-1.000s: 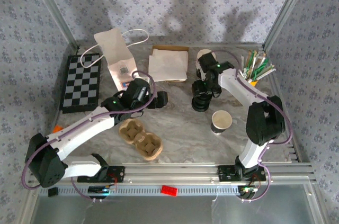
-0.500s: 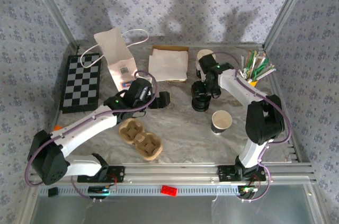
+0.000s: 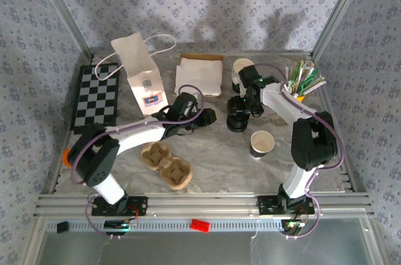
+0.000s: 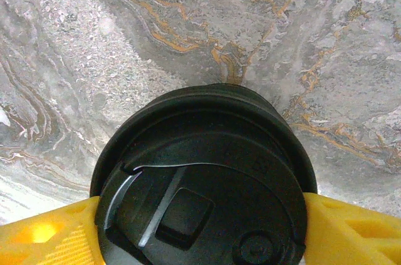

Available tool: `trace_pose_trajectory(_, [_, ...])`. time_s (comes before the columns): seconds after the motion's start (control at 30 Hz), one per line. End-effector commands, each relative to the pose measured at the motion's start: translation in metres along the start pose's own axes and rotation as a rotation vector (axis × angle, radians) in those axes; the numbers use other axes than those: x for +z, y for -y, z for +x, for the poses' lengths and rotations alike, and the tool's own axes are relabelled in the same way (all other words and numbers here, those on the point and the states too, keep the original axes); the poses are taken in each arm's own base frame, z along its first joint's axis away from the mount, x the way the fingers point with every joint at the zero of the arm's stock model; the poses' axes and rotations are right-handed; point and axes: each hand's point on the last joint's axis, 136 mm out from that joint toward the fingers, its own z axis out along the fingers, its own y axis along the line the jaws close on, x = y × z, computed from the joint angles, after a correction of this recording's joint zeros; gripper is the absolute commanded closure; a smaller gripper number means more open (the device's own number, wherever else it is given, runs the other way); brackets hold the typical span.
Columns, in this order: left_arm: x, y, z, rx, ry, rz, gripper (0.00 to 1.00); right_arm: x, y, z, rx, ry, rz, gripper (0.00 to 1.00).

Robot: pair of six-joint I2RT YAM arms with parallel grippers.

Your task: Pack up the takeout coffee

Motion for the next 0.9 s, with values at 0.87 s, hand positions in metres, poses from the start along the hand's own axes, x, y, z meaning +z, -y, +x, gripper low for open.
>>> trace_pose_trajectory(0.87, [0.079,0.022,0.005,-0.195,-0.046,0.212,0.72,-0.002,-0.007,0.004,0.033,-0.029,-0.057,0.28])
